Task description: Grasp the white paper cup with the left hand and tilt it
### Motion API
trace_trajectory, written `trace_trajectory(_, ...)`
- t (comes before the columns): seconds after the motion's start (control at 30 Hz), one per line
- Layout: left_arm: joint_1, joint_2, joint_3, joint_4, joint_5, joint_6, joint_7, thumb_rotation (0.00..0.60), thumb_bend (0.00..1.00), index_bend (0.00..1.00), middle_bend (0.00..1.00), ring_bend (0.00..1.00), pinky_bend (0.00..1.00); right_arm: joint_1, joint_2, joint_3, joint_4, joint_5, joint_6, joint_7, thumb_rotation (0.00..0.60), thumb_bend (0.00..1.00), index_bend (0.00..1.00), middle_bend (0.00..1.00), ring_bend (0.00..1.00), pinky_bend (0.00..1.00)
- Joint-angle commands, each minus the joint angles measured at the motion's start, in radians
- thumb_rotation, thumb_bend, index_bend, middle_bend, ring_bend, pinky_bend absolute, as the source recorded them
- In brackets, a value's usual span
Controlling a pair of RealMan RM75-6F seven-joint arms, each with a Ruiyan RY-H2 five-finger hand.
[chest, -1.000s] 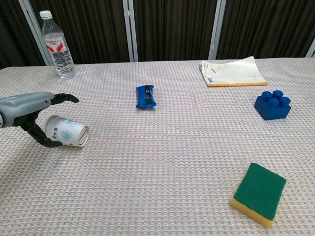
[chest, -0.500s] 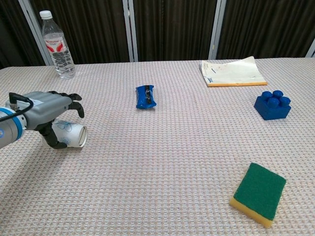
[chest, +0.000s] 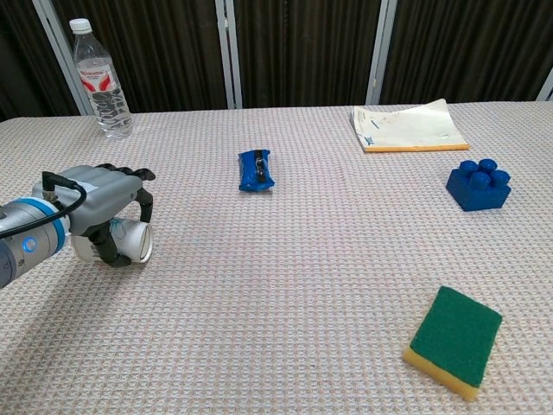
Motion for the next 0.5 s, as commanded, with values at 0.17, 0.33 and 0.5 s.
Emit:
trace_trajectory(0.17, 0.040, 0.023, -0.031, -0.045, 0.085, -0.025, -0.200, 0.600, 0.16, 0.44, 0.00, 0.00, 0.00, 0.000, -0.001, -0.001, -0.001, -0.001, 0.001, -0.003, 0.600, 0.00, 0.00, 0.00, 0.00, 0.00)
trace_trajectory(0.33, 0.081, 0.013, -0.062, -0.043, 0.211, -0.054, -0.467, 0.600, 0.16, 0.44, 0.00, 0.00, 0.00, 0.001, -0.002, -0.002, -0.002, -0.001, -0.002, -0.007, 0.600, 0.00, 0.00, 0.00, 0.00, 0.00)
trace_trajectory(0.5, 0.127, -0.020, -0.083, 0.008, 0.374, -0.088, -0.847, 0.600, 0.16, 0.44, 0.00, 0.00, 0.00, 0.001, -0.001, -0.002, -0.003, -0.002, -0.002, -0.007, 0.600, 0.00, 0.00, 0.00, 0.00, 0.00)
